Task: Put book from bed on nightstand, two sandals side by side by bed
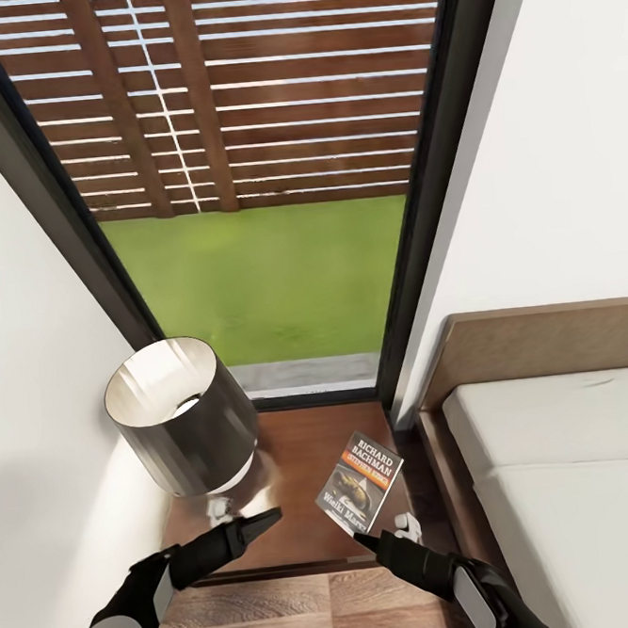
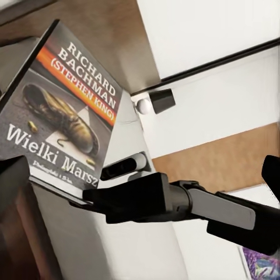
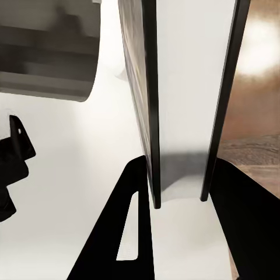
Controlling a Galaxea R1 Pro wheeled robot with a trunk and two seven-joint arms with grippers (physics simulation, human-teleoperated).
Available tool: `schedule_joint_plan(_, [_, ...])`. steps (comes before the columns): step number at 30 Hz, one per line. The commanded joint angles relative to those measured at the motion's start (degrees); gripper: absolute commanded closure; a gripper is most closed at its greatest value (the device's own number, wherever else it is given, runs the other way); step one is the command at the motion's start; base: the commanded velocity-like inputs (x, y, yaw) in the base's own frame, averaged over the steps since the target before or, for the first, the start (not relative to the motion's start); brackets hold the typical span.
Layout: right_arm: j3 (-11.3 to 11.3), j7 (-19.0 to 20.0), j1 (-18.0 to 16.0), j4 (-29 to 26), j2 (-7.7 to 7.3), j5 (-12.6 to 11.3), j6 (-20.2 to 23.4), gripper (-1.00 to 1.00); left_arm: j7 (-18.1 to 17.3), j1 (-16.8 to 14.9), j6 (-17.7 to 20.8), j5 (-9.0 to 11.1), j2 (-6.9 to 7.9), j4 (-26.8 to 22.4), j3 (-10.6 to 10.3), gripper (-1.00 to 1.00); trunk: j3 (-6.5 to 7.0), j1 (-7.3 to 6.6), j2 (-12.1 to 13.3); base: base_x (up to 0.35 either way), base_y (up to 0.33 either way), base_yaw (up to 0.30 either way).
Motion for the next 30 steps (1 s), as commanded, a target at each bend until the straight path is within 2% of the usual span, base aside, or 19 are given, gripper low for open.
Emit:
schedule_joint_plan(1, [-0.3, 0.2, 0.0, 0.0, 0.06, -0.2, 0.5, 1.0, -0.4, -0.1, 0.6, -0.6, -0.18, 0.2, 0.4, -1.0, -0.05, 0.0, 0.0, 0.0, 0.0, 0.0])
schedule_joint_plan(6, [-0.3, 0.1, 0.0, 0.0, 0.03, -0.2, 0.5, 1.0, -0.4, -0.1, 0.8, -0.6, -1.77, 0.4, 0.4, -1.0, -0.05, 0.0, 0.0, 0.0, 0.0, 0.0])
schedule_joint_plan(8, [-0.3, 0.0, 0.0, 0.0, 0.02, -0.2, 0.5, 1.0, -0.4, -0.1, 0.8, -0.7, -2.01, 0.4, 0.4, -1.0, 0.31, -0.44, 0.8, 0.0, 0.0, 0.0])
schedule_joint_plan(15, [-0.3, 0.0, 0.0, 0.0, 0.01, -0.2, 0.5, 1.0, -0.4, -0.1, 0.9, -0.6, -2.12, 0.4, 0.4, -1.0, 0.49, -0.65, 1.2, 0.0, 0.0, 0.0])
schedule_joint_plan(30, [-0.3, 0.0, 0.0, 0.0, 0.03, -0.2, 0.5, 1.0, -0.4, -0.1, 0.9, -0.7, -2.12, 0.4, 0.3, -1.0, 3.19, -3.95, 7.2, 0.0, 0.0, 0.0])
